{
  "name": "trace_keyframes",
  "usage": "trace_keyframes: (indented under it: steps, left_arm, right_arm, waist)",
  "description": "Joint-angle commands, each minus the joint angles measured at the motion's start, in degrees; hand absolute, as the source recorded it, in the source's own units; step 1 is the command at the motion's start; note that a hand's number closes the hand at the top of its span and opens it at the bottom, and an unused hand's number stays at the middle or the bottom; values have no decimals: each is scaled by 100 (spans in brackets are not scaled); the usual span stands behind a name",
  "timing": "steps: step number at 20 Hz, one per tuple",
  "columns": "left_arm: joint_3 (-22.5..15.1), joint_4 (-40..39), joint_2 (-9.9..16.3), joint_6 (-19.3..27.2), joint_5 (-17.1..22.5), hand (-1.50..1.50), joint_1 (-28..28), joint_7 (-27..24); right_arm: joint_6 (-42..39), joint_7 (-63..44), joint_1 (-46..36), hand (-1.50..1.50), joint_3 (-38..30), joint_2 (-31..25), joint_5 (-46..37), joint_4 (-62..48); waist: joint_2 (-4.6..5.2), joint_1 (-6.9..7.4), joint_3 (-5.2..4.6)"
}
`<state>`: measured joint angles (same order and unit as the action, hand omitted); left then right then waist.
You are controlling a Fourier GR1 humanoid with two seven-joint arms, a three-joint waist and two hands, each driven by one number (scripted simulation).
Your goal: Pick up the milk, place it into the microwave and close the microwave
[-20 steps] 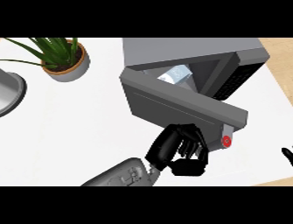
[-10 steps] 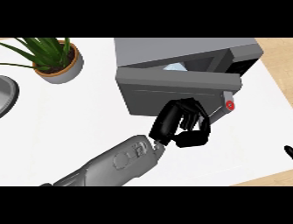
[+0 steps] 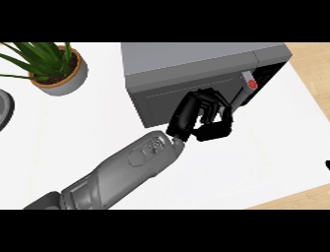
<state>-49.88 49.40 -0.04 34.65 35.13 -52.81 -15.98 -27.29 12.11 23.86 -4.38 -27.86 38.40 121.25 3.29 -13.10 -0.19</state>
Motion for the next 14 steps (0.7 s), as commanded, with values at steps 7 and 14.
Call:
trace_keyframes:
  steps: [7,14]
  left_arm:
    - [298,-494,4,-125,737,150,-378,-457]
    - [414,-593,4,-152,1257,150,-255,-536]
  right_arm:
    - [159,-179,-239,-150,-158,-110,284,66]
    - [164,-268,-418,-150,-230,-212,538,116]
  waist:
    - [78,-115,6]
    - [110,-107,8]
